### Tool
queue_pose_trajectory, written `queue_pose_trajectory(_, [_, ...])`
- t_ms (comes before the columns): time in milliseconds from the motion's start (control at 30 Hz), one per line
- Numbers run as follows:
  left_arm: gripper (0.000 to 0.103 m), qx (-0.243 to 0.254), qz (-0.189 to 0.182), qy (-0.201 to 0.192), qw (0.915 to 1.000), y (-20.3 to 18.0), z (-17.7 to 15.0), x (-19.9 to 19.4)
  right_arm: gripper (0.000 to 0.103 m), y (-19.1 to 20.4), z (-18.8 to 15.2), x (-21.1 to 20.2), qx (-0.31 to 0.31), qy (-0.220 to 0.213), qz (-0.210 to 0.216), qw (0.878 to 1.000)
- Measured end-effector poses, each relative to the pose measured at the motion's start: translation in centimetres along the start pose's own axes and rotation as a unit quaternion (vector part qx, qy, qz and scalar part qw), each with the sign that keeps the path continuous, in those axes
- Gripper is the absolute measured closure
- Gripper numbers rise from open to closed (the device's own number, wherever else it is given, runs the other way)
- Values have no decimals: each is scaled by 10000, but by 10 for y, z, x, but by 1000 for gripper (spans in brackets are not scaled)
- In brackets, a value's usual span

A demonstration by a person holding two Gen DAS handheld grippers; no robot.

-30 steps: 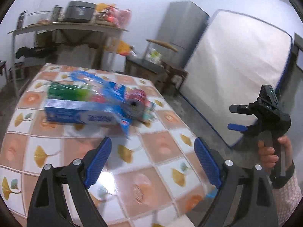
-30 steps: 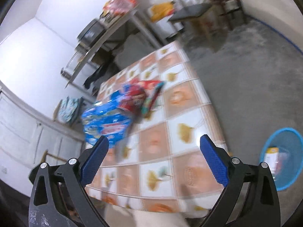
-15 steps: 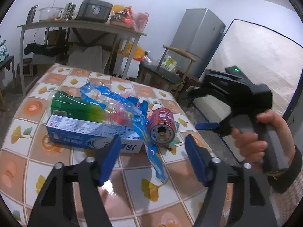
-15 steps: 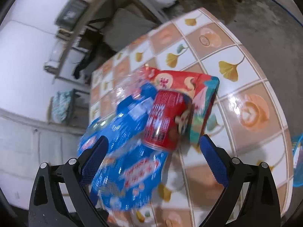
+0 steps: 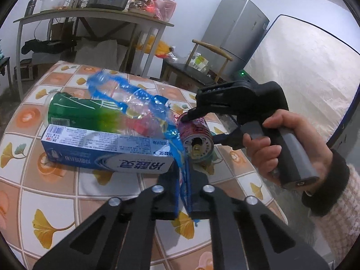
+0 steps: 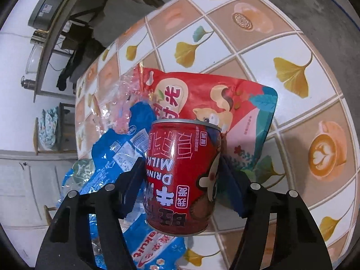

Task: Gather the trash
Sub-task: 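Grasp the red milk can with the right gripper while the left gripper grasps the blue wrapper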

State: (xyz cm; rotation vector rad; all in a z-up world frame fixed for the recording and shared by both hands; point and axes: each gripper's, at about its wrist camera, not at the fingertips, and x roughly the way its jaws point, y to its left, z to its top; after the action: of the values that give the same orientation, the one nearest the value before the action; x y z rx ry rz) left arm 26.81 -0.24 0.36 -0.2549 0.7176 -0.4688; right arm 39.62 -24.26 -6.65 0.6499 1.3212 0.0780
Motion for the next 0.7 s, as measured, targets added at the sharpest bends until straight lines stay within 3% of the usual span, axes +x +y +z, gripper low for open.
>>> queue_pose_trajectory(133, [103,106,-32,-49,9999,-3,-2,-7,41,-10,-7,-10,14,-147,106,9998])
queue_pose_trajectory(400, [103,566,-145,-11,9983,-22,-22,-50,41,-27,-47,-76,-456,-589,421,9963])
queue_pose_trajectory(567, [103,706,-350,464,9958,-25,-51,-85,41,-19,-101,-108,-1342,-696,572,9868])
queue_pose_trajectory(700, [103,659,-523,861,9927,-22,-73,-114,41,-7,-157,-94,-2052,-335,609,9763])
